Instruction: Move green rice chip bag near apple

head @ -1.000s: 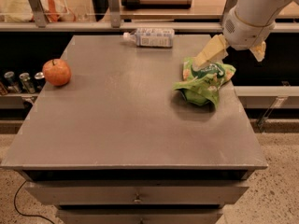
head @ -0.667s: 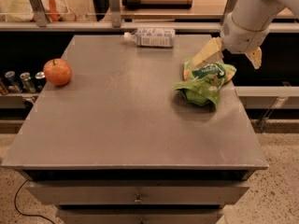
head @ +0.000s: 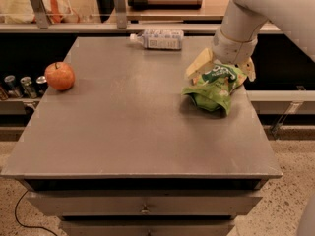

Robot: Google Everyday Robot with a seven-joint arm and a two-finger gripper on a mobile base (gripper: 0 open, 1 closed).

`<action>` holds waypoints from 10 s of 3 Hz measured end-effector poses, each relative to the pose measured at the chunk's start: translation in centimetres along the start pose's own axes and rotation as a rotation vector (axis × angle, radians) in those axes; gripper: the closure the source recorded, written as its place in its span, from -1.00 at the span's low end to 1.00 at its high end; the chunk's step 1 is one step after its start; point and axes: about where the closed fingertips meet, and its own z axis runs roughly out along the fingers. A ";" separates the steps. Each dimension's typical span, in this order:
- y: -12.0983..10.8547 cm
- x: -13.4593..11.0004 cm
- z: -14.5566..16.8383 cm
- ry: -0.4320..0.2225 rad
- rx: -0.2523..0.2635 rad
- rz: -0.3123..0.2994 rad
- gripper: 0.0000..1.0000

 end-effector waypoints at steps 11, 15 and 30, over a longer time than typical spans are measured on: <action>5.3 -1.1 -5.7 -0.251 -0.012 -0.551 1.00; 15.9 -0.5 -11.5 -0.537 0.019 -0.909 1.00; 33.0 -10.6 1.2 -0.429 -0.152 -0.920 0.19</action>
Offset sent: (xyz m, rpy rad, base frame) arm -0.0048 0.0276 -0.0248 -0.0122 0.0468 0.0072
